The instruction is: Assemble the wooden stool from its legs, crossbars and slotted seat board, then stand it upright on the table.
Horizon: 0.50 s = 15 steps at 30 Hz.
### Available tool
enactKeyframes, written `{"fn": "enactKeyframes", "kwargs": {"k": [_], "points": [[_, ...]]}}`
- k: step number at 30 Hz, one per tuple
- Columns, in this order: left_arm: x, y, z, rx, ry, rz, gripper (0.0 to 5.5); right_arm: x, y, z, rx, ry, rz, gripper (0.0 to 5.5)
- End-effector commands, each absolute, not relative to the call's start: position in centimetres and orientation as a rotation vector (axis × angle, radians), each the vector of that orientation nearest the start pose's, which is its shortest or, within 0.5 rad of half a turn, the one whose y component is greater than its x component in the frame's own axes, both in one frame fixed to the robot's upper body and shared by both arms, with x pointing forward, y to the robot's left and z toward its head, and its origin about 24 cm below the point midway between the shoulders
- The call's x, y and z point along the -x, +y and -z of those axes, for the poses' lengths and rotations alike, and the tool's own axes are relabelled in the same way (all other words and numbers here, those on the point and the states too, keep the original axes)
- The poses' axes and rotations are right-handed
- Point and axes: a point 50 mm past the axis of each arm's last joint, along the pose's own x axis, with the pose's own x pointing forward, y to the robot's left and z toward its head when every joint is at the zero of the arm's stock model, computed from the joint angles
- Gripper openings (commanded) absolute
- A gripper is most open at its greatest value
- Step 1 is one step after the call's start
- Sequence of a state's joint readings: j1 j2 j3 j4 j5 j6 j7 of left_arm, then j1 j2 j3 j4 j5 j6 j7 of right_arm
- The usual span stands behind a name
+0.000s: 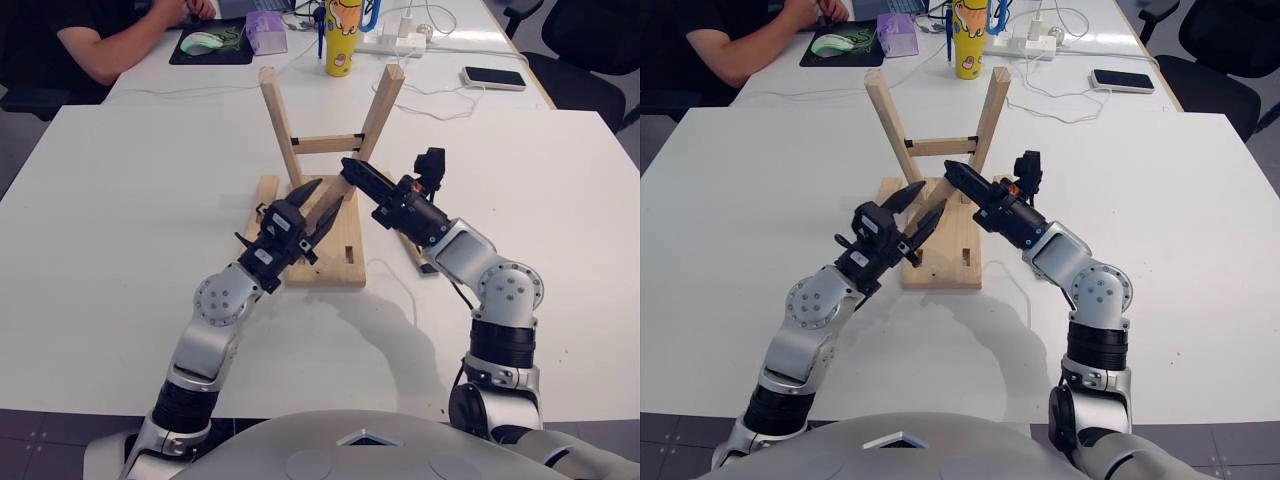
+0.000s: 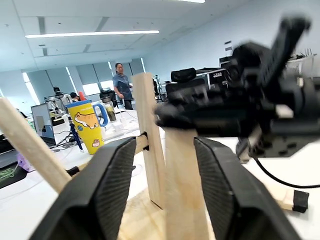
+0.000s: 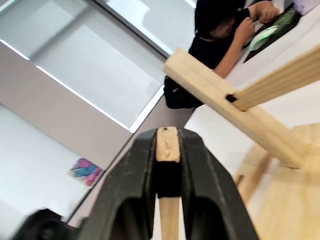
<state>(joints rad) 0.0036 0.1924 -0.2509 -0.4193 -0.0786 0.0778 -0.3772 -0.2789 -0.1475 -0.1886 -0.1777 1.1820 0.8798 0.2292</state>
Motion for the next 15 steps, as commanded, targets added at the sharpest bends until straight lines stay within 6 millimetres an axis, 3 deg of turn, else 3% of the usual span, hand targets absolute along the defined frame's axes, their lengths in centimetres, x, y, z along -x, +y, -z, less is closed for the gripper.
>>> {"fn": "enactKeyframes", "kwargs": {"k": [1, 4, 9, 11, 15], "points": [[-22.6, 10.3, -12.2, -0.112, -0.298, 0.643, 2.78, -27.7, -14.8, -11.3, -0.793, 0.234, -0.646, 0.43], [-23.0, 11.5, -11.9, -0.121, -0.288, 0.594, 3.15, -28.3, -17.1, -11.1, -0.746, 0.208, -0.553, 0.43], [-23.2, 12.7, -11.8, -0.136, -0.291, 0.543, 3.95, -28.5, -22.1, -13.9, -0.567, 0.129, -0.432, 0.43], [-23.2, 12.9, -11.8, -0.124, -0.292, 0.525, 4.14, -28.9, -22.8, -14.9, -0.523, 0.086, -0.408, 0.43], [-23.2, 12.5, -11.7, -0.116, -0.295, 0.522, 4.15, -29.8, -22.8, -14.6, -0.450, 0.037, -0.349, 0.43]]}}
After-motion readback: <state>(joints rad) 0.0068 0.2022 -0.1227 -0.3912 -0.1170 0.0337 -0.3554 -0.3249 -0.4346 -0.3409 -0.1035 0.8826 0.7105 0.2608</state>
